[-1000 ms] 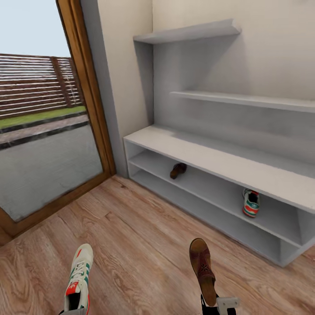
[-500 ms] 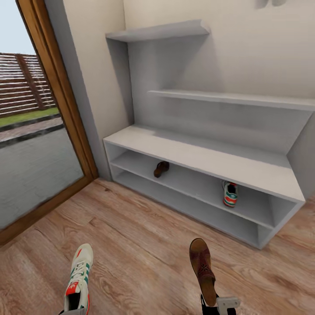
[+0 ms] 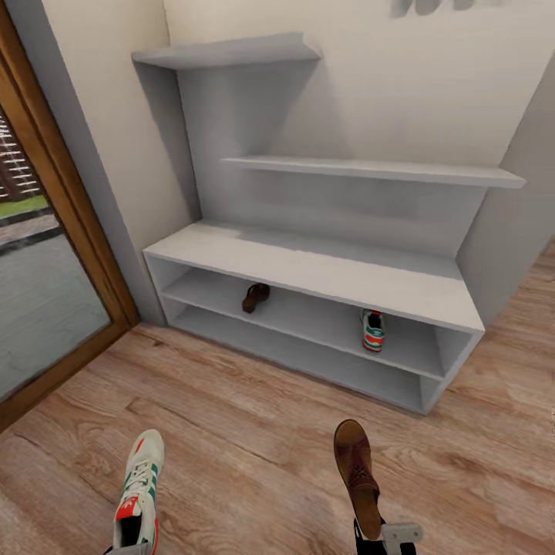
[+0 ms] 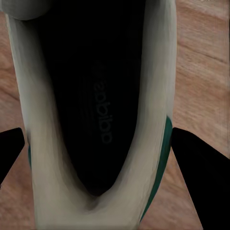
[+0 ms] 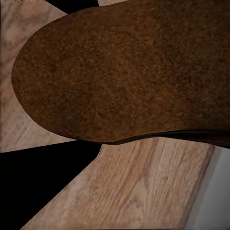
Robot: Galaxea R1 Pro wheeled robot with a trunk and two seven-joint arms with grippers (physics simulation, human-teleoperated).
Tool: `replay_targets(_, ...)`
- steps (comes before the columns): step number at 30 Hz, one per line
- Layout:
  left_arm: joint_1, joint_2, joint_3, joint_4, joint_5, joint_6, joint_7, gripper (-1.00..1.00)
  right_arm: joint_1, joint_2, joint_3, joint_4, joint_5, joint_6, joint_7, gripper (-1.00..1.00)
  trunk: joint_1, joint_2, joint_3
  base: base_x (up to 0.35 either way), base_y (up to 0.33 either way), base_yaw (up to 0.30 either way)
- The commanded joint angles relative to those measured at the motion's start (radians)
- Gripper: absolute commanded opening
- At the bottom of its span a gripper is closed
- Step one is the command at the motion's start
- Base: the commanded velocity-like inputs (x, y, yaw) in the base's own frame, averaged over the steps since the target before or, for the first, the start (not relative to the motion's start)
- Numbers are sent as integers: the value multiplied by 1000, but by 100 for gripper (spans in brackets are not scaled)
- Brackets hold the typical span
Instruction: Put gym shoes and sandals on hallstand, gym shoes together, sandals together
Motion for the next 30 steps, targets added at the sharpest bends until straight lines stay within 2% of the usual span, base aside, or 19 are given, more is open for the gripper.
replay_targets(1, 0, 0, 9, 1, -7, -3, -4, -100, -1, 0, 9, 0, -7, -2, -3, -100, 0, 0, -1, 0, 259, -281)
replay_targets(30, 0, 0, 10, 1, -8, -4, -4, -100, -1, 0, 9, 0, -7, -2, -3, -100, 0, 0, -12, 0, 292, -281)
